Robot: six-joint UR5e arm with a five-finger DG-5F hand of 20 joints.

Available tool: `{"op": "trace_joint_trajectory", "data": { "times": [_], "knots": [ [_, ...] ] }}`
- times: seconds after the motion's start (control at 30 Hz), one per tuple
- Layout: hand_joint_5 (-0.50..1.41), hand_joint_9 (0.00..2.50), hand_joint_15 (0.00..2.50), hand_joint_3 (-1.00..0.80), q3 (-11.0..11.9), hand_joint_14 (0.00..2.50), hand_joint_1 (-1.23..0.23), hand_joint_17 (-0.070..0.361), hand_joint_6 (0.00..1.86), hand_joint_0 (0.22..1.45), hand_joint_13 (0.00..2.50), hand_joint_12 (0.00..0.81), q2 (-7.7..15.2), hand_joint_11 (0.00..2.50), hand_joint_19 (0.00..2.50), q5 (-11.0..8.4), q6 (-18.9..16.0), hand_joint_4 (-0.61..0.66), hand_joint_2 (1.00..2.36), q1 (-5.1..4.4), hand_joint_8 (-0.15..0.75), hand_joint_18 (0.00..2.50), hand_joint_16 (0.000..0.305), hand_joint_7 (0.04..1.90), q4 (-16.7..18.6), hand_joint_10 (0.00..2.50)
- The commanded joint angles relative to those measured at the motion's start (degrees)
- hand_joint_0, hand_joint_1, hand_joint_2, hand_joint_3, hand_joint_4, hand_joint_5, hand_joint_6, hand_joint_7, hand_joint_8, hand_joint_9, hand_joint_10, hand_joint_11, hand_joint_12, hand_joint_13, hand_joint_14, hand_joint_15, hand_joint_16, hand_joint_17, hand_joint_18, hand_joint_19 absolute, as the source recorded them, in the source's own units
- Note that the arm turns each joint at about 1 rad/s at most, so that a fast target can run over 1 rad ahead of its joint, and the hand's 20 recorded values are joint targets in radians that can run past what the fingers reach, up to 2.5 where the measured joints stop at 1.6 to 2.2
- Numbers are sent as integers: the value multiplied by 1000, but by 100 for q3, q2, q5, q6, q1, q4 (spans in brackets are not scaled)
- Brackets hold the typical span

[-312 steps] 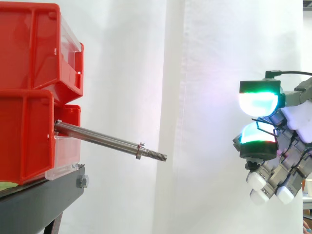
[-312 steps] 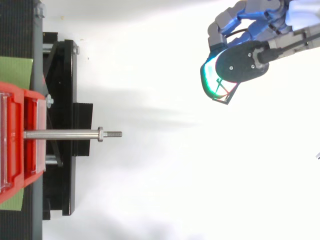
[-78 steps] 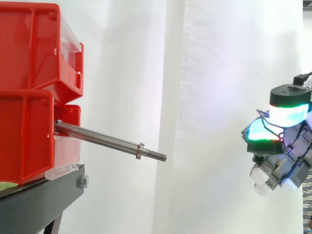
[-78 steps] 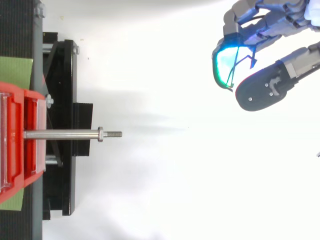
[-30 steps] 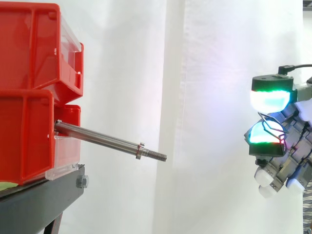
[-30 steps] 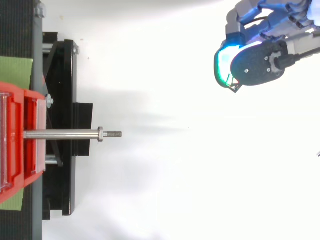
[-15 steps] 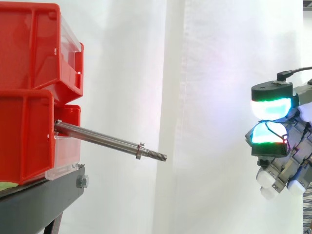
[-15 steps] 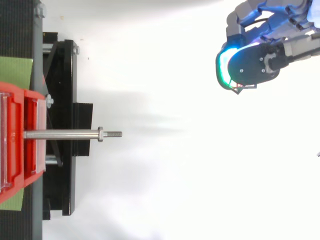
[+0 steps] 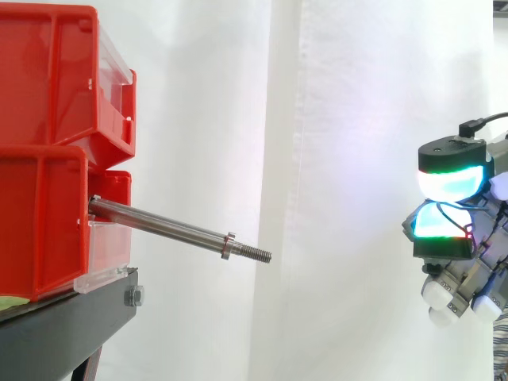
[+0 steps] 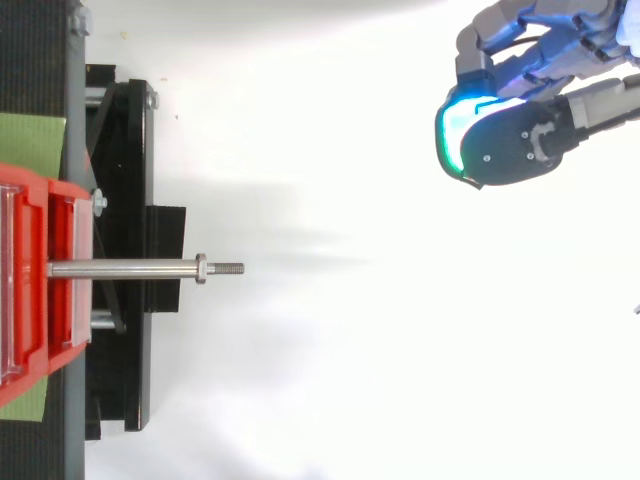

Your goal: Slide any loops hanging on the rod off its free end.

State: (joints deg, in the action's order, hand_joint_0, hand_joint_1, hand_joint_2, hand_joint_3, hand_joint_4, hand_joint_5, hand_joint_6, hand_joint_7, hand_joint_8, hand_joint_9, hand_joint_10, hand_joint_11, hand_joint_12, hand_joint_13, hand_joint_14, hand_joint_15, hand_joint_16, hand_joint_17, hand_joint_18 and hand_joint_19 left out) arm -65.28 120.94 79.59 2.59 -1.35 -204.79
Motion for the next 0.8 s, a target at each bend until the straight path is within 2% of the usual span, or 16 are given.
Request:
{"op": "trace_joint_trajectory", "data": {
  "times": [0.0, 0.2, 0.53, 0.73, 0.77],
  "knots": [
    [-203, 574, 26, -188, 7, 0, -750, 72, 845, 647, 456, 249, 0, 123, 266, 4, 14, 73, 1018, -6, 229, 439, 32, 1180, -26, 4],
    [-208, 564, 25, -416, -2, 0, -775, 73, 828, 665, 461, 251, 0, 112, 265, 13, -4, 115, 1007, -6, 228, 448, 32, 1144, -17, 3],
    [-208, 560, 28, -500, 7, 0, -758, 73, 829, 665, 465, 252, 0, 111, 266, 13, -4, 117, 1000, -6, 224, 454, 32, 1156, -26, 3],
    [-200, 567, 25, -500, -2, 0, -649, 71, 825, 619, 460, 246, 0, 112, 286, 4, -4, 112, 1000, -6, 217, 446, 32, 1159, -35, 3],
    [-195, 575, 29, -500, 7, 0, -587, 71, 822, 610, 460, 245, 0, 109, 295, 4, -4, 111, 1000, -6, 217, 442, 31, 1161, -44, 4]
  ]
}}
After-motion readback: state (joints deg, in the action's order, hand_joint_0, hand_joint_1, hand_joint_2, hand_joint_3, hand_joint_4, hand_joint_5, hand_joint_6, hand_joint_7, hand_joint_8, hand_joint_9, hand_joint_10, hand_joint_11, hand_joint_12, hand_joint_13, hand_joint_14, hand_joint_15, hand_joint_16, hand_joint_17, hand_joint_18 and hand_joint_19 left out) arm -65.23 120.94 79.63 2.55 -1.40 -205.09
